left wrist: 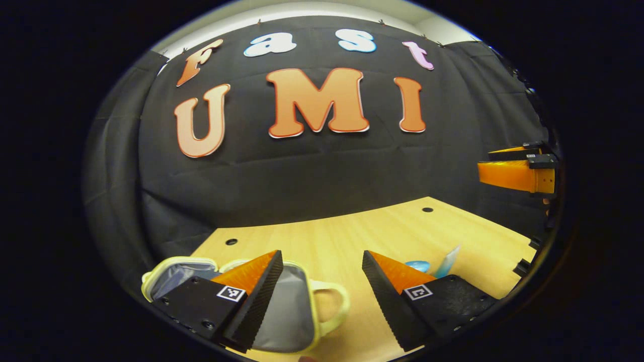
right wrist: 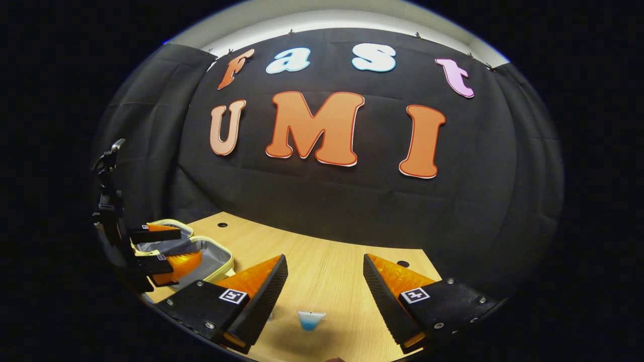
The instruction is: First open the suitcase, pack the skin care products into it, and then close the suitcase.
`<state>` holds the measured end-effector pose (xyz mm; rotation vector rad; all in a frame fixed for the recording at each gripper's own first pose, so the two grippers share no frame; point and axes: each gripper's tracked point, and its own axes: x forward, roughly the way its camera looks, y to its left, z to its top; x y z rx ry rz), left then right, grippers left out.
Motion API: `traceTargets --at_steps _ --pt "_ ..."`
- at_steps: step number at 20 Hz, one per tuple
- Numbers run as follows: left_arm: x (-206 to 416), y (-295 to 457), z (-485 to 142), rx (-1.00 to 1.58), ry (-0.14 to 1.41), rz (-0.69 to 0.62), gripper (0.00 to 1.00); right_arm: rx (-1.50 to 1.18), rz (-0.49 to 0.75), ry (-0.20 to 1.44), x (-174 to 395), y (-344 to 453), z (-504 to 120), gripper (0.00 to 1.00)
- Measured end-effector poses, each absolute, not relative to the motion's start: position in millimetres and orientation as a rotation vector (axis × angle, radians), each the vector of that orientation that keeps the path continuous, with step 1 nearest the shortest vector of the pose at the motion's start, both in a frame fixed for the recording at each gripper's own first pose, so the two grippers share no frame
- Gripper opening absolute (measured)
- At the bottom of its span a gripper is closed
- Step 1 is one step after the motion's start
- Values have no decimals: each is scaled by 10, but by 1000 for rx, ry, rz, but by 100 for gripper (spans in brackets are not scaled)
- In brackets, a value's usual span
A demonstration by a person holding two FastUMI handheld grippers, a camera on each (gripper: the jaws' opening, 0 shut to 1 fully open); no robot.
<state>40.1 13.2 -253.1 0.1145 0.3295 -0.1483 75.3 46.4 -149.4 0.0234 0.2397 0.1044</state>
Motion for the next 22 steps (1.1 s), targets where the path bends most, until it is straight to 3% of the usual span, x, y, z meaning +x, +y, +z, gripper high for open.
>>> traceTargets --at_steps 7,14,18,19,21,22 --pt "339 -687 -3343 45 397 -298 98 4 116 262 574 452 -1993 95" --pt "534 -983 -4102 47 495 -389 99 19 81 296 559 487 -2455 96" --pt "566 -1035 -4319 40 541 -425 93 44 67 356 560 534 -2840 96" --pt "586 -1056 -4367 40 556 -429 77 35 63 376 568 533 -2952 96" --pt "631 -1168 -4344 50 539 -468 70 36 64 404 573 553 -3122 96" --pt "722 -1200 -4418 69 543 -455 59 45 68 415 580 567 -3205 96"
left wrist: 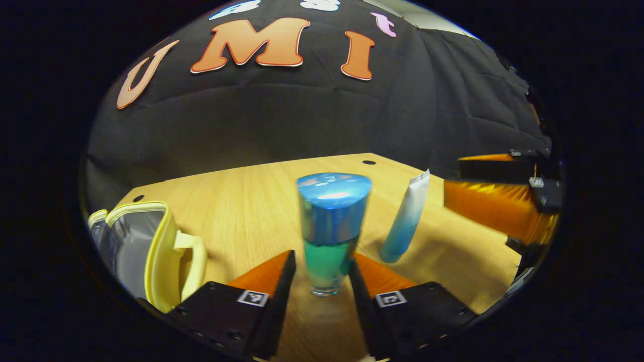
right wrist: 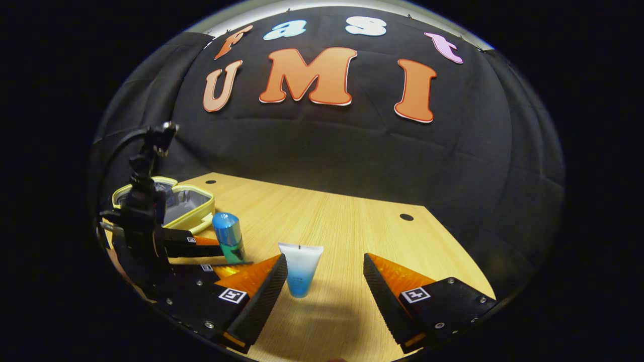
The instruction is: First open the suitcase, pack the skin care products into it, and then close the suitcase.
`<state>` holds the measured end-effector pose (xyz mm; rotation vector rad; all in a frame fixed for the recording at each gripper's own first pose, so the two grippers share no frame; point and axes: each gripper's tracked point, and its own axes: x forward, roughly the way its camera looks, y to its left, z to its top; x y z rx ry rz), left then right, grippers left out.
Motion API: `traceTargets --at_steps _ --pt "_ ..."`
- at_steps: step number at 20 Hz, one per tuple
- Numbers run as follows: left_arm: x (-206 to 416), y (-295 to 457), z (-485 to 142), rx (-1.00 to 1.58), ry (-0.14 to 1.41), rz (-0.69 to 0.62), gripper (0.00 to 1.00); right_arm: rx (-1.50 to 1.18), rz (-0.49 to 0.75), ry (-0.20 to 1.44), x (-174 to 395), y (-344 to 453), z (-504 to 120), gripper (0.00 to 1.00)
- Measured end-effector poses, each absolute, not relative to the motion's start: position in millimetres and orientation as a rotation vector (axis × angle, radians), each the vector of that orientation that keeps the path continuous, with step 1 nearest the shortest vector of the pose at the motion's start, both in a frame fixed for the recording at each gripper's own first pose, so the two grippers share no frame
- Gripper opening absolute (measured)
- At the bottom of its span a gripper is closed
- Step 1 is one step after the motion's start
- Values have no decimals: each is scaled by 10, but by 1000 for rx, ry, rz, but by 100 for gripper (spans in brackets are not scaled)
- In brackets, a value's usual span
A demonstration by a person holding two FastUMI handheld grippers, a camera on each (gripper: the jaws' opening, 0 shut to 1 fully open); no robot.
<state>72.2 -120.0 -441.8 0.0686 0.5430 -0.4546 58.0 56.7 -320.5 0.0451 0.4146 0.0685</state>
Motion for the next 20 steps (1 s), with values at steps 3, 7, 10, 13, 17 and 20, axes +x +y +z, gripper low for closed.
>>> traceTargets --at_steps 3,7,10,13,17,20 --pt "639 -1187 -4326 61 534 -475 46 71 97 458 608 675 -3447 96" --pt "647 -1146 -4223 48 508 -454 46 45 145 509 672 793 -3746 96" --pt "665 -1089 -4047 45 480 -434 44 93 193 512 742 924 -3755 96" --pt "694 -959 -3827 35 475 -396 44 116 215 527 780 991 -3771 55" --pt "774 -701 -3287 21 454 -351 45 155 261 539 755 1122 -3419 52" --pt "834 -495 -2855 10 424 -321 46 163 270 506 764 1151 -2952 52"
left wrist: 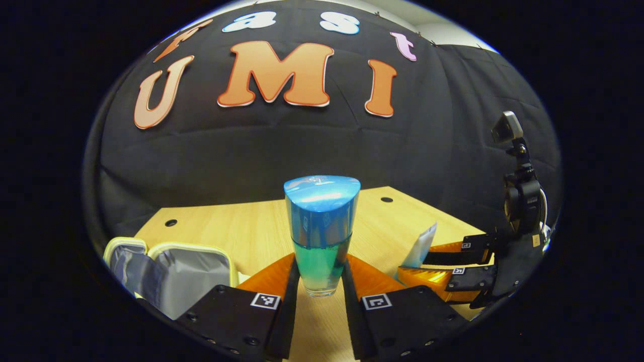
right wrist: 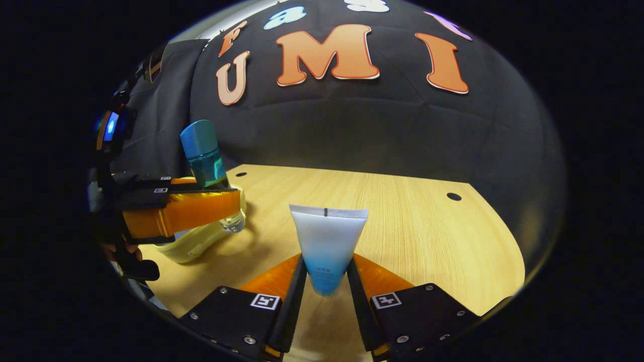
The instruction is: First open the suitcase, pack the skin care products into it, and then close the suitcase.
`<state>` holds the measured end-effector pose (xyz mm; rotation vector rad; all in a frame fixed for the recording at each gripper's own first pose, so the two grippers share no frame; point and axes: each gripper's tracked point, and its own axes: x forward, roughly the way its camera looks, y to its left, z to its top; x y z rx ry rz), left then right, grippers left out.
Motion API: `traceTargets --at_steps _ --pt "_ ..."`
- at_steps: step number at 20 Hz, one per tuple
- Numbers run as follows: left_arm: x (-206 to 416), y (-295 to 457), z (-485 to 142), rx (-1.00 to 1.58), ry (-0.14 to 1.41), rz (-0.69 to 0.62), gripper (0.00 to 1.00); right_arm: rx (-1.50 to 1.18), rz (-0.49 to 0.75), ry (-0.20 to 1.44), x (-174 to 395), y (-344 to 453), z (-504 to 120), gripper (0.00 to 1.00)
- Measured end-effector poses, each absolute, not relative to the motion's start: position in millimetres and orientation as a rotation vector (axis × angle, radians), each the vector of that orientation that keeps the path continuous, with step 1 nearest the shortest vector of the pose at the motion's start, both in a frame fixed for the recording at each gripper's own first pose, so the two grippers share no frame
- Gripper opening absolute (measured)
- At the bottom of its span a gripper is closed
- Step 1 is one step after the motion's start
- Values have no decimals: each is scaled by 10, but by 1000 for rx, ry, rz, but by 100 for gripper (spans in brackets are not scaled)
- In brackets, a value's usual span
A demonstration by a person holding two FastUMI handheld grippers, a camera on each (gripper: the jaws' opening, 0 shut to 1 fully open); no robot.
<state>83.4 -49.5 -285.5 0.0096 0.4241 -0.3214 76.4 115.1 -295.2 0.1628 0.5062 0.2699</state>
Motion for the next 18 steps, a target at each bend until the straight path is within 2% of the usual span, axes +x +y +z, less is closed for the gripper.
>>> traceTargets --at_steps 5,9,16,18 --pt "870 -137 -2236 12 401 -267 45 163 283 444 822 1197 -2169 52" --pt "855 161 -1870 41 366 -242 44 149 289 421 822 1273 -1880 52" --pt "736 881 -1847 70 375 -181 46 141 301 391 800 1561 -1653 52" --pt "688 1076 -1972 75 408 -167 44 132 305 380 835 1653 -1603 52"
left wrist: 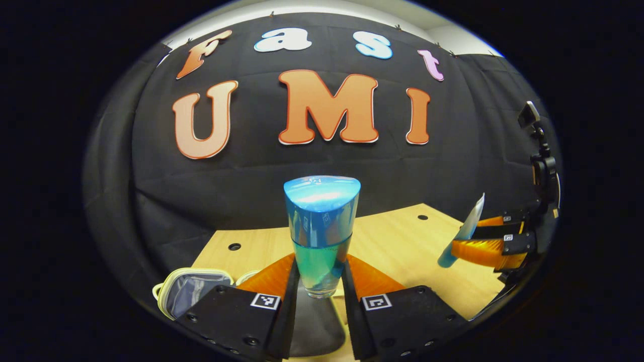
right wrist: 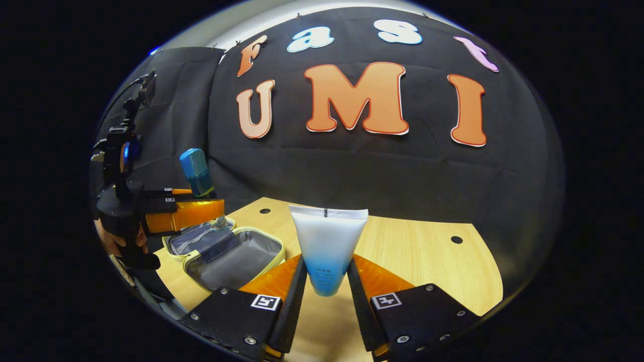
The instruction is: First open the suitcase, pack the skin care products into it, and then close the suitcase.
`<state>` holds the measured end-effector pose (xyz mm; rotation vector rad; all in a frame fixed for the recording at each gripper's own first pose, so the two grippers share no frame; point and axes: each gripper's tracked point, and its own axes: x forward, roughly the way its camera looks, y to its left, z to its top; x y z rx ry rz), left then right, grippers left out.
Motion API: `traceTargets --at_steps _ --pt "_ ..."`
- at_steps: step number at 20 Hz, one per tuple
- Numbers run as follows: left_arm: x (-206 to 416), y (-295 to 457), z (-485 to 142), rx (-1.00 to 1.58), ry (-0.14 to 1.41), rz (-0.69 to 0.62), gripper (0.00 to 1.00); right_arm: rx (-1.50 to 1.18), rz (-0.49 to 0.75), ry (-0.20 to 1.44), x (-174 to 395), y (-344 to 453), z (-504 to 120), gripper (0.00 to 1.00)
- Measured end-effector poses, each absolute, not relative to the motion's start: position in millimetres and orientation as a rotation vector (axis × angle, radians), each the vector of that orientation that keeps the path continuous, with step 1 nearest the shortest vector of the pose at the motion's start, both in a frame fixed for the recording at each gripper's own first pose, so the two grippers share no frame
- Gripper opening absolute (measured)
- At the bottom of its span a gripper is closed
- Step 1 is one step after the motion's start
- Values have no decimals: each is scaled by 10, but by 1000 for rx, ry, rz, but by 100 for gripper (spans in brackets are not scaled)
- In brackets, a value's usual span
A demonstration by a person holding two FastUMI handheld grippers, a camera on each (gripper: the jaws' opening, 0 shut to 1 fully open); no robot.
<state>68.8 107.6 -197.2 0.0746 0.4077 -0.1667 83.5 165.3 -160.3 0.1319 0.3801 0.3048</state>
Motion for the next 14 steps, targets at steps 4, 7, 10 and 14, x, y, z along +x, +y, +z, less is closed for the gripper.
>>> traceTargets --at_steps 4,7,10,14 --pt "635 1397 -2264 58 498 -149 44 128 313 365 892 1842 -1517 52" --pt "585 1629 -2552 55 583 -137 45 136 312 360 944 1977 -1479 52" --pt "599 1815 -2788 44 662 -140 45 148 305 365 956 2093 -1508 52" --pt "556 2017 -3168 21 779 -144 46 164 306 381 956 2274 -1539 52"
